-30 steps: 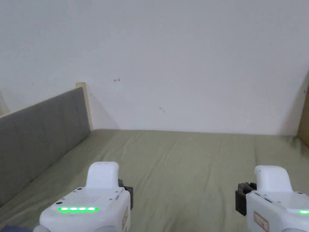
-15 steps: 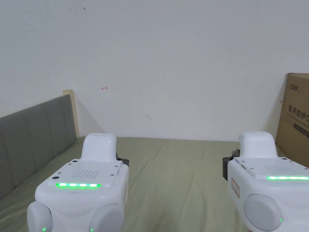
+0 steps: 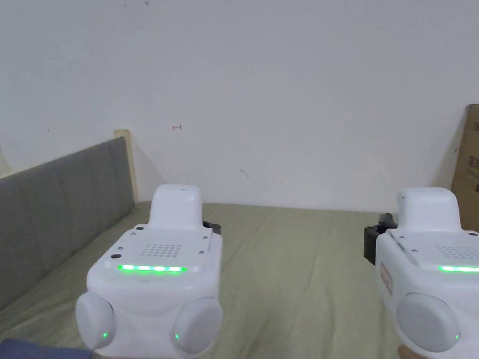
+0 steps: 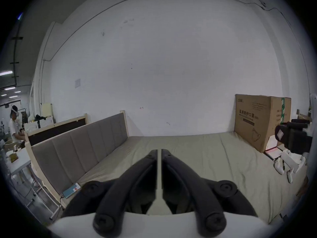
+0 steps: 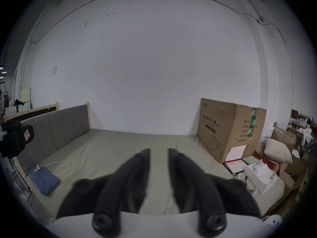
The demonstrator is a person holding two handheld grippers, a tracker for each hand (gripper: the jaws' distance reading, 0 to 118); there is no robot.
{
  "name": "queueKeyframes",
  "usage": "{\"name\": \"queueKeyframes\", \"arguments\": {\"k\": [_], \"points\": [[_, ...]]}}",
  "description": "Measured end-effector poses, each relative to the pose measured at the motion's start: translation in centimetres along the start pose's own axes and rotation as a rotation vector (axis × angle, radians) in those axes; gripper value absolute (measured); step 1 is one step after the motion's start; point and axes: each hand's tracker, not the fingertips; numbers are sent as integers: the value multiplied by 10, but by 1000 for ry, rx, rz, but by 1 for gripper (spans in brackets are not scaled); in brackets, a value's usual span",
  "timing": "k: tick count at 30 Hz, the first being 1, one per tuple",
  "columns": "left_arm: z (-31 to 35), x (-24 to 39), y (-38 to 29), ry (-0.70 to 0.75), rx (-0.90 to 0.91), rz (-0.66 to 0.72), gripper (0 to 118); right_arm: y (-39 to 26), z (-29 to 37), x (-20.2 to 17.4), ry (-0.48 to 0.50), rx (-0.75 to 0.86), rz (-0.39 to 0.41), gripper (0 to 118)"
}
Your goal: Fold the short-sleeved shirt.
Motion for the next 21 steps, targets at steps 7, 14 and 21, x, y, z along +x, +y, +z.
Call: {"name": "queueKeyframes", "arguments": {"k": [7, 14, 21], "points": [[-2, -2, -2, -51, -1, 13, 118, -2, 2, 1, -25, 57, -16, 118], [-3, 5, 3, -74, -18, -22, 118, 2, 4, -2, 4, 73, 4, 118], [-2, 3, 1, -57, -68, -12, 118, -2, 5, 5, 6, 72, 11, 118]]}}
